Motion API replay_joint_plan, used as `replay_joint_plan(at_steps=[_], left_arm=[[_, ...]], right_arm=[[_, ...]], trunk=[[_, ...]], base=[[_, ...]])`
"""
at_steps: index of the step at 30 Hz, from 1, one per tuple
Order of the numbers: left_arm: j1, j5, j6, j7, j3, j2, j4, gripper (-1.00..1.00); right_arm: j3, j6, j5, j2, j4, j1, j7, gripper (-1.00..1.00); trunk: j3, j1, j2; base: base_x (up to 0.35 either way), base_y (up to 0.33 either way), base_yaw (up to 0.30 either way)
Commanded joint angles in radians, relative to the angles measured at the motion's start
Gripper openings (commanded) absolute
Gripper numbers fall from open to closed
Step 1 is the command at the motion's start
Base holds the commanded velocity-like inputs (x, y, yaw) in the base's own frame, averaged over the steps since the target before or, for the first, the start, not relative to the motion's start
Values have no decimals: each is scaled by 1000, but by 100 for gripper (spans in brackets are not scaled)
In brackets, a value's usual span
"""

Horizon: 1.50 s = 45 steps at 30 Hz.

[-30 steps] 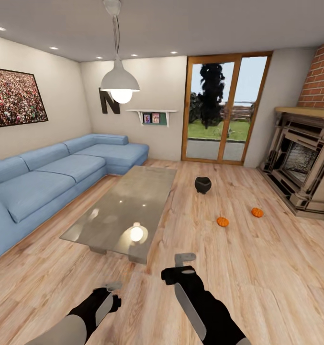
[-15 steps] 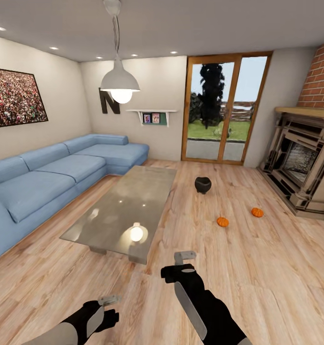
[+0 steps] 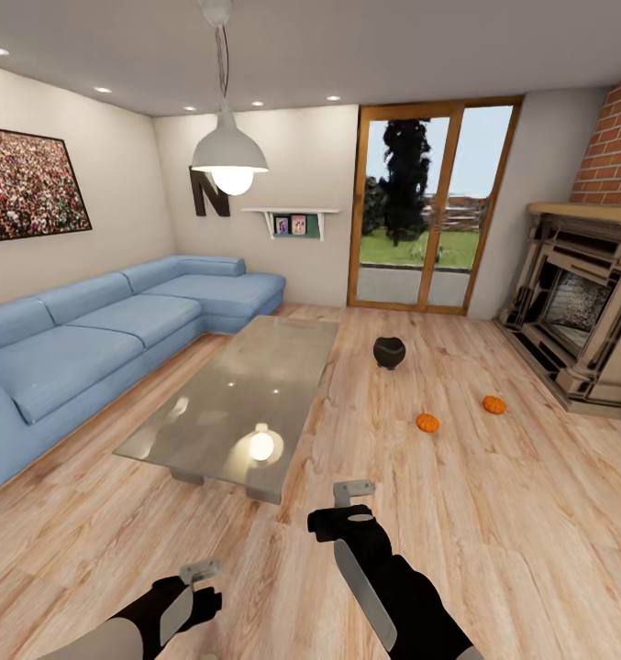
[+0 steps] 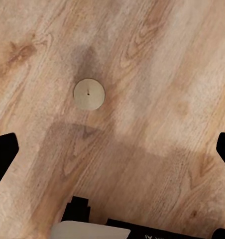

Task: Place each of the two pumpkins and all three candles from the living room inside a cabinet in the living room (use any cabinet), then make sure every cabinet is closed, and position the cauldron so it is next to a table in the living room.

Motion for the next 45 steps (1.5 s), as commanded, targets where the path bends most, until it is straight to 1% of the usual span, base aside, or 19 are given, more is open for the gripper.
replay_joint_plan(at_steps=[1, 6, 12, 21, 29, 31, 36, 39, 45], left_arm=[[0, 6, 3, 5, 6, 0, -2, 100], [0, 6, -10, 4, 6, 2, -2, 100], [18, 3, -49, 4, 5, 10, -2, 100], [24, 2, -86, 3, 4, 13, -2, 100], [25, 5, -95, 1, 4, 13, -2, 100], [25, 4, -95, -7, 4, 13, -2, 100], [25, 3, -88, -57, 4, 17, -1, 100], [25, 3, -87, -67, 5, 19, -1, 100], [25, 5, -91, -71, 6, 34, -1, 100]], right_arm=[[2, 2, -10, 0, -1, -1, -10, 100], [0, 2, -10, 0, -1, 0, -9, 100], [4, 2, -10, 0, -1, 1, -8, 100], [5, 2, -11, 0, -1, 1, -4, 100], [7, 2, -11, 0, -1, 1, -3, 100], [7, 2, -11, 0, -1, 1, -3, 100], [7, 2, -10, 0, -1, 1, -3, 100], [7, 2, -10, 0, -1, 1, -3, 100], [9, 2, -10, 0, -1, 1, -3, 100]], trunk=[[-4, 4, -8], [-20, 23, -43], [-39, 46, -85], [-67, 81, -148], [-92, 111, -204], [-98, 119, -218], [-114, 138, -253], [-123, 150, -274], [-142, 173, -316]], base=[[0, 0, 0], [0, 0, 0], [0, 0, 0], [0, 0, 0], [0, 0, 0], [0, 0, 0], [0, 0, 0], [0, 0, 0], [0, 0, 0]])
